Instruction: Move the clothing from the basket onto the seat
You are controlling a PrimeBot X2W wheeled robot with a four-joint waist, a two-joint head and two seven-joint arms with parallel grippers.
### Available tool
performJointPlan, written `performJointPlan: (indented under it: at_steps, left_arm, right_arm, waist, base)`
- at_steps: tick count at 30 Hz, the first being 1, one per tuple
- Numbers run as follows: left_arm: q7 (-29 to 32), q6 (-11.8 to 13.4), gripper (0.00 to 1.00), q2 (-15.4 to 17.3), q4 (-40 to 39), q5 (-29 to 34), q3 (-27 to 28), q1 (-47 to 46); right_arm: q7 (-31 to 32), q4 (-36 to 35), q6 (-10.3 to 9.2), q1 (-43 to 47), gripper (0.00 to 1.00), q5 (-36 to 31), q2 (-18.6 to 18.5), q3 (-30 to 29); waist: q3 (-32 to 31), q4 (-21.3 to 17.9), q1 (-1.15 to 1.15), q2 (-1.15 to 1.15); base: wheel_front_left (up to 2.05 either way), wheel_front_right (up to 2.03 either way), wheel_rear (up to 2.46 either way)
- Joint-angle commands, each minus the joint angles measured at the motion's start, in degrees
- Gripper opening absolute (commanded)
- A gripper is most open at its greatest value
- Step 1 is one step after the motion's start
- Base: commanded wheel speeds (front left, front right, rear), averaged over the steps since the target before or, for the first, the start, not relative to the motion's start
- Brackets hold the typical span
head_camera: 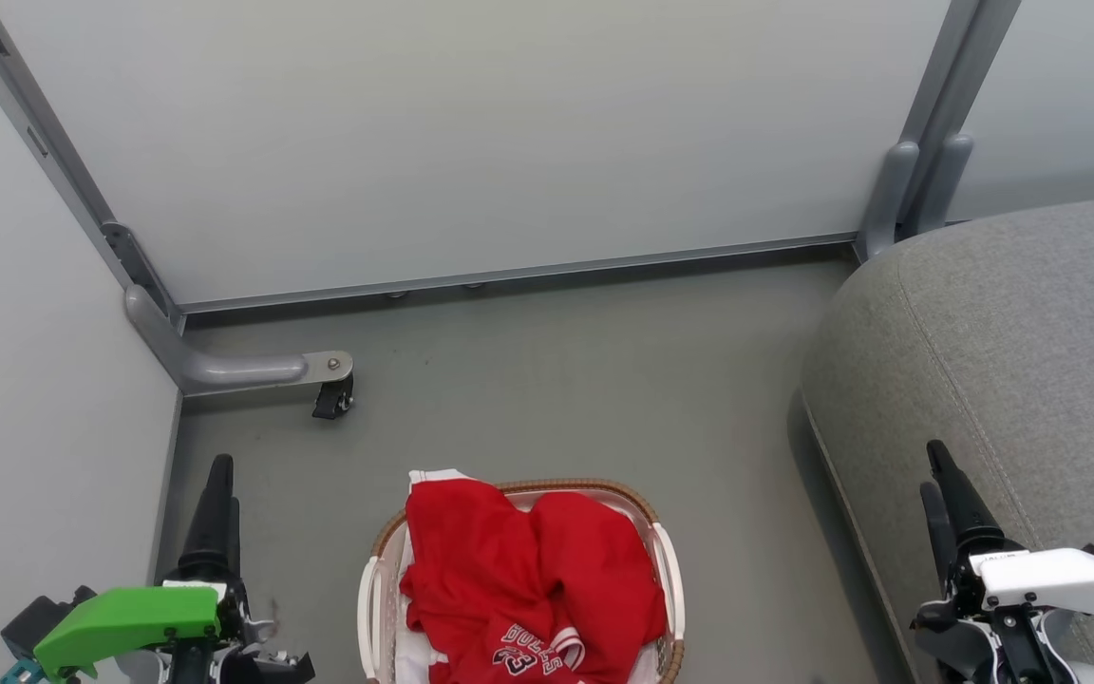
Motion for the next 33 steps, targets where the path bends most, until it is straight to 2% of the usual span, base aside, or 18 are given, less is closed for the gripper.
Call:
performJointPlan:
  at_steps: [1, 8, 10, 15, 22, 33]
  left_arm:
    - [-0.69, -0.09, 1.0, 0.27, -1.49, 2.07, -0.4, -0.4]
    - [-2.24, -0.11, 1.0, 0.32, -3.07, 8.91, -1.6, -0.54]
    - [-3.01, -0.13, 1.0, 0.34, -3.73, 13.37, -2.12, -0.72]
    - [-4.03, -0.03, 1.0, 0.37, -4.46, 18.99, -2.93, -0.63]
    - [-5.48, 1.12, 1.0, 0.41, -4.87, 25.3, -3.72, -0.08]
    - [-7.53, 1.78, 1.0, 0.48, -4.15, 35.09, -4.97, 1.16]
  right_arm:
    - [-0.78, -1.33, 0.02, -0.52, 1.0, -1.87, -0.52, -0.39]
    - [-2.34, -2.91, 0.02, -0.44, 1.0, -9.54, -0.58, -1.0]
    - [-3.09, -3.32, 0.02, -0.29, 1.0, -13.54, -0.61, -1.33]
    - [-4.16, -3.97, 0.02, -0.22, 1.0, -19.93, -0.65, -1.52]
    - [-5.59, -5.67, 0.02, 0.3, 1.0, -29.55, -0.71, -0.53]
    - [-7.67, -6.31, 0.02, 1.17, 1.0, -38.74, -0.79, 0.77]
  waist:
    - [0.0, 0.03, 0.0, 0.0]
    - [0.0, 0.17, 0.0, 0.0]
    - [0.0, 0.26, 0.0, 0.0]
    - [-0.02, 0.36, 0.0, 0.0]
    - [-0.03, 0.44, 0.0, 0.0]
    - [-0.17, 0.63, 0.0, 0.0]
  base:
    - [0.0, 0.0, 0.0]
    - [0.0, 0.0, 0.0]
    - [0.0, 0.0, 0.0]
    - [0.0, 0.0, 0.0]
    - [0.0, 0.0, 0.0]
    - [0.0, 0.0, 0.0]
